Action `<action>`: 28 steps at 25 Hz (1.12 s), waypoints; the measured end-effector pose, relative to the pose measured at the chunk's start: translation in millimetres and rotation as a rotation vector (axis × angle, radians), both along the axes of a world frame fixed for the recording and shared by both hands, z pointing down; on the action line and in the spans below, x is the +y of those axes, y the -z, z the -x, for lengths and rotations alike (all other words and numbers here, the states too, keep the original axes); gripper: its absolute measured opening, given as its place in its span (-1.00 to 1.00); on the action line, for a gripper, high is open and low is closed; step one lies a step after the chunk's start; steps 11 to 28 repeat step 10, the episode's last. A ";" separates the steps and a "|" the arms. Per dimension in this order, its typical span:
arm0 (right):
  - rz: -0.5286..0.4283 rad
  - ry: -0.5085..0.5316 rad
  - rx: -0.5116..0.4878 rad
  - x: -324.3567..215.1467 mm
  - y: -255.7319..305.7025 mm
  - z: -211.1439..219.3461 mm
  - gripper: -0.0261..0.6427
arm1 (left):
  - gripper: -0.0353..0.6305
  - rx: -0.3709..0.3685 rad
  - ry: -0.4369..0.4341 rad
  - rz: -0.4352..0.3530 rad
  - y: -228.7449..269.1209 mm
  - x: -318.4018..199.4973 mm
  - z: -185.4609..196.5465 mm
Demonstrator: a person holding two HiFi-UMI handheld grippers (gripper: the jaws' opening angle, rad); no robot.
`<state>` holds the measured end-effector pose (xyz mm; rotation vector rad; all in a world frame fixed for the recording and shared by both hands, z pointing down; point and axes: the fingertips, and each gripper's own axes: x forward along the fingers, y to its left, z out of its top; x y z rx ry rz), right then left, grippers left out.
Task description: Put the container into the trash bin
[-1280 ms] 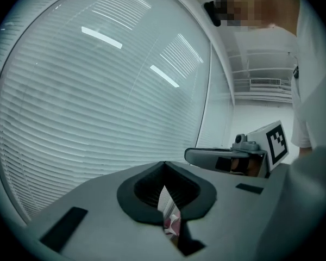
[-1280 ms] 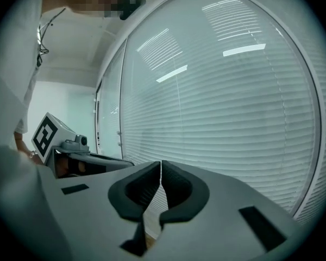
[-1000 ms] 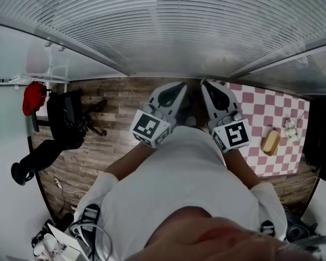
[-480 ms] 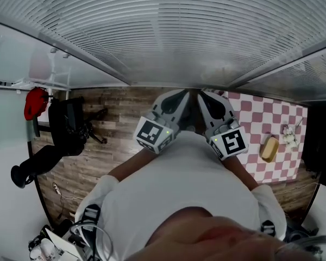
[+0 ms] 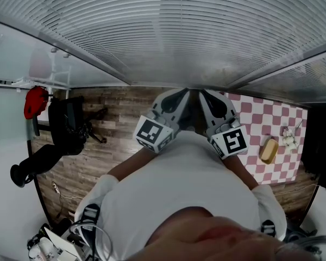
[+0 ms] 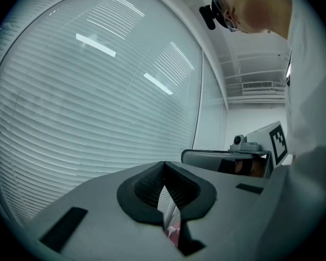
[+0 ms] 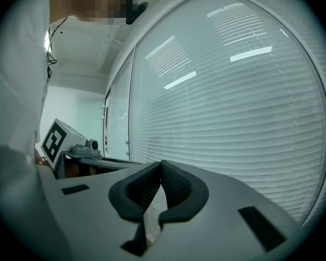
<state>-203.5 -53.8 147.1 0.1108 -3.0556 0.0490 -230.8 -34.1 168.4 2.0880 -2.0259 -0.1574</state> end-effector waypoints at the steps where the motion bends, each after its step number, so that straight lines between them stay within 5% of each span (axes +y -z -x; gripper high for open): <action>1: 0.000 -0.002 0.002 -0.5 -0.4 1.1 -0.83 | -0.80 0.002 0.002 -0.001 -0.1 0.1 1.8; 28: -0.008 -0.011 0.010 -1.9 -1.1 5.3 -0.83 | -0.80 0.018 0.003 -0.001 -2.5 0.1 7.3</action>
